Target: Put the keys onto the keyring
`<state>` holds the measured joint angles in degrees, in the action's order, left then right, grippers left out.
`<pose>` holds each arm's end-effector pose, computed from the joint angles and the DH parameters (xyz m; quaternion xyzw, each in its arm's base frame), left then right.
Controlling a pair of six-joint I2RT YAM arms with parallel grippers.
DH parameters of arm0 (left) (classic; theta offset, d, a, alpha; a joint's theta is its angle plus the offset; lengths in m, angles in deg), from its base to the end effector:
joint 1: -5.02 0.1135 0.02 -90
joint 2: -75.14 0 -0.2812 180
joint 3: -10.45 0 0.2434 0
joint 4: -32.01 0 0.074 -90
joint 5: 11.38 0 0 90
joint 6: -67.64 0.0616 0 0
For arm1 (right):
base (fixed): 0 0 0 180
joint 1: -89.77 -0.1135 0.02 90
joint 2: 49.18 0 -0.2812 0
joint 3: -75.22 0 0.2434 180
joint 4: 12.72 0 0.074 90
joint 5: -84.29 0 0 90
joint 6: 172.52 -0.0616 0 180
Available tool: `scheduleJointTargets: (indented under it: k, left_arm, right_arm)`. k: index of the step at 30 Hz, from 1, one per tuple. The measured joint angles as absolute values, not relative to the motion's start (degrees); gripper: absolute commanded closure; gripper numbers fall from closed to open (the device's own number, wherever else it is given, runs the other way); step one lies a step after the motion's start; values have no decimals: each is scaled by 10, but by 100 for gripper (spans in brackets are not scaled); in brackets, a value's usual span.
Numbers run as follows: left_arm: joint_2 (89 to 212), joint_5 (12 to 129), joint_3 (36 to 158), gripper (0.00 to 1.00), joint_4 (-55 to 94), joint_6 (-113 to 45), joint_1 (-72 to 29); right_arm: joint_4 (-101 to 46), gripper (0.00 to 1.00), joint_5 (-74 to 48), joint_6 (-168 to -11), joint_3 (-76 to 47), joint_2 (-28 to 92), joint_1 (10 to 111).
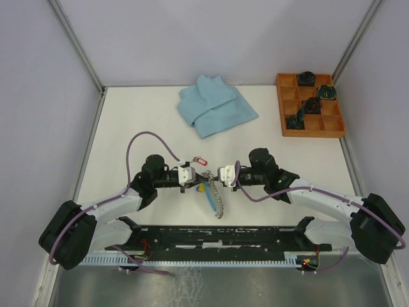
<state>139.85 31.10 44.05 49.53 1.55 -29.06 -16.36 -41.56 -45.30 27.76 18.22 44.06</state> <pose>0.1573 -0.1613 0.2148 0.5666 0.5083 -0.3655 0.5358 0.1518 0.2072 0.2405 -0.6534 0.4849 0.2954 0.5006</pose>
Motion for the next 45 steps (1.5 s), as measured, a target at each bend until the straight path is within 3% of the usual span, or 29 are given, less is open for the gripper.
scheduleJointTargets:
  k: [18, 45]
  left_arm:
    - [1397, 306, 441, 97, 491, 15, -292]
    - [1357, 444, 501, 97, 308, 32, -352]
  right_arm:
    - [-171, 99, -414, -452, 276, 184, 433]
    - [-219, 99, -371, -423, 250, 192, 412]
